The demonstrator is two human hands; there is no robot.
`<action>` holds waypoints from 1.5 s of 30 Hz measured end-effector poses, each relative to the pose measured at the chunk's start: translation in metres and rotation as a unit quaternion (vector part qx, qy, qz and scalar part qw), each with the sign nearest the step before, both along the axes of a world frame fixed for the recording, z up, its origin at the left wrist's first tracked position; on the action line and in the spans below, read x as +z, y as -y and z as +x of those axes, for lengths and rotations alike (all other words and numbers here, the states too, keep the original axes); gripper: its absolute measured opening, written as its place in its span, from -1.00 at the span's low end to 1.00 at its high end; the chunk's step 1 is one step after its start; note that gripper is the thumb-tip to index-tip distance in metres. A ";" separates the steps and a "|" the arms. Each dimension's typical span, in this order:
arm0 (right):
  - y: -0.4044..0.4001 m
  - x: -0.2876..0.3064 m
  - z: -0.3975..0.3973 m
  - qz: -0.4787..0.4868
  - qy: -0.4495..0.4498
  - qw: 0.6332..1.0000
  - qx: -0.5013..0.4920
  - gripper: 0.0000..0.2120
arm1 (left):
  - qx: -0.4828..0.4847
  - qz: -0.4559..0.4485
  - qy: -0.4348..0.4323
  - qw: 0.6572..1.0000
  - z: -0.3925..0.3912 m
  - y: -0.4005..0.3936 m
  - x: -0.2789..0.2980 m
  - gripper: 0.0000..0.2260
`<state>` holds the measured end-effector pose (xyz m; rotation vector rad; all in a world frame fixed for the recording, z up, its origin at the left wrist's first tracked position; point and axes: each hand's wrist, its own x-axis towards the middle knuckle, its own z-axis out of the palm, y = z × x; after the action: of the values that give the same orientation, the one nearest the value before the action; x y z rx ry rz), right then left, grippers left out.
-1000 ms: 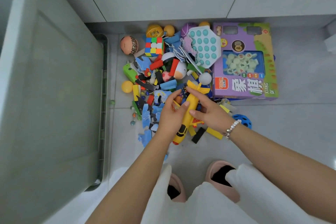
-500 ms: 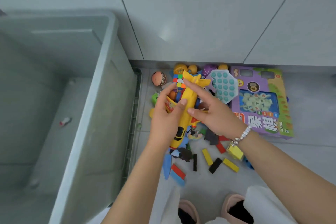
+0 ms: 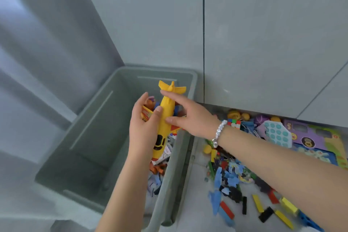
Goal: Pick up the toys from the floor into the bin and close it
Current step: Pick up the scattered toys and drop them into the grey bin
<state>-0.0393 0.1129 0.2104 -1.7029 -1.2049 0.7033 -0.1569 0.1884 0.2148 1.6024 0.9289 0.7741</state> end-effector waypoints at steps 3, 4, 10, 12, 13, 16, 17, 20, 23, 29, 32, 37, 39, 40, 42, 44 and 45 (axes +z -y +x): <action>-0.026 -0.015 -0.017 -0.038 0.003 0.999 0.035 -0.36 | 0.058 -0.034 -0.034 0.997 -0.020 -0.016 -0.016 -0.60; -0.031 -0.021 -0.020 -0.049 -0.013 0.998 0.039 -0.37 | 0.057 -0.045 -0.045 0.996 -0.026 -0.018 -0.022 -0.59; -0.020 -0.042 -0.019 -0.087 -0.013 0.996 0.020 -0.54 | 0.025 -0.141 -0.046 0.989 -0.036 -0.011 -0.046 -0.64; -0.011 -0.041 -0.016 -0.066 0.003 0.998 -0.003 -0.57 | 0.014 -0.148 -0.045 0.988 -0.033 -0.002 -0.049 -0.70; -0.005 -0.041 -0.014 -0.059 0.012 0.998 -0.013 -0.58 | 0.007 -0.145 -0.043 0.988 -0.031 0.003 -0.050 -0.72; 0.017 -0.046 -0.008 -0.048 0.034 0.998 -0.037 -0.60 | -0.028 -0.119 -0.031 0.992 -0.022 0.021 -0.051 -0.77; 0.026 -0.048 -0.006 -0.048 0.039 0.997 -0.044 -0.60 | -0.039 -0.108 -0.028 0.993 -0.017 0.028 -0.050 -0.78; 0.054 -0.054 -0.001 -0.053 0.037 0.995 -0.074 -0.60 | -0.075 -0.046 -0.041 0.995 -0.004 0.051 -0.053 -0.76; 0.085 -0.065 0.006 -0.044 0.029 0.990 -0.134 -0.63 | -0.085 0.049 -0.050 0.994 0.008 0.076 -0.059 -0.74; 0.146 -0.109 0.023 -0.062 0.004 0.968 -0.244 -0.70 | -0.157 0.015 -0.061 0.986 0.043 0.117 -0.097 -0.77; 0.171 -0.146 0.031 -0.107 0.014 0.957 -0.271 -0.71 | -0.180 -0.054 -0.116 0.975 0.060 0.133 -0.144 -0.78; 0.215 -0.215 0.038 -0.224 0.076 0.920 -0.313 -0.67 | -0.201 -0.077 -0.210 0.954 0.066 0.155 -0.221 -0.75; 0.234 -0.239 0.038 -0.276 0.117 0.893 -0.335 -0.65 | -0.211 -0.082 -0.247 0.942 0.066 0.164 -0.245 -0.70; 0.243 -0.248 0.037 -0.292 0.136 0.882 -0.344 -0.64 | -0.212 -0.078 -0.265 0.937 0.065 0.169 -0.256 -0.68; 0.258 -0.264 0.034 -0.317 0.154 0.862 -0.364 -0.61 | -0.199 -0.064 -0.299 0.931 0.062 0.177 -0.273 -0.64; 0.272 -0.274 0.030 -0.345 0.152 0.840 -0.390 -0.54 | -0.173 -0.056 -0.333 0.925 0.056 0.184 -0.286 -0.60; 0.276 -0.276 0.028 -0.359 0.153 0.827 -0.405 -0.49 | -0.163 -0.049 -0.345 0.923 0.053 0.185 -0.290 -0.58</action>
<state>-0.0115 -0.1632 -0.0654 -2.7724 -0.2595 0.3458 -0.1035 0.0035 -0.0754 1.9078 1.1190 -0.0960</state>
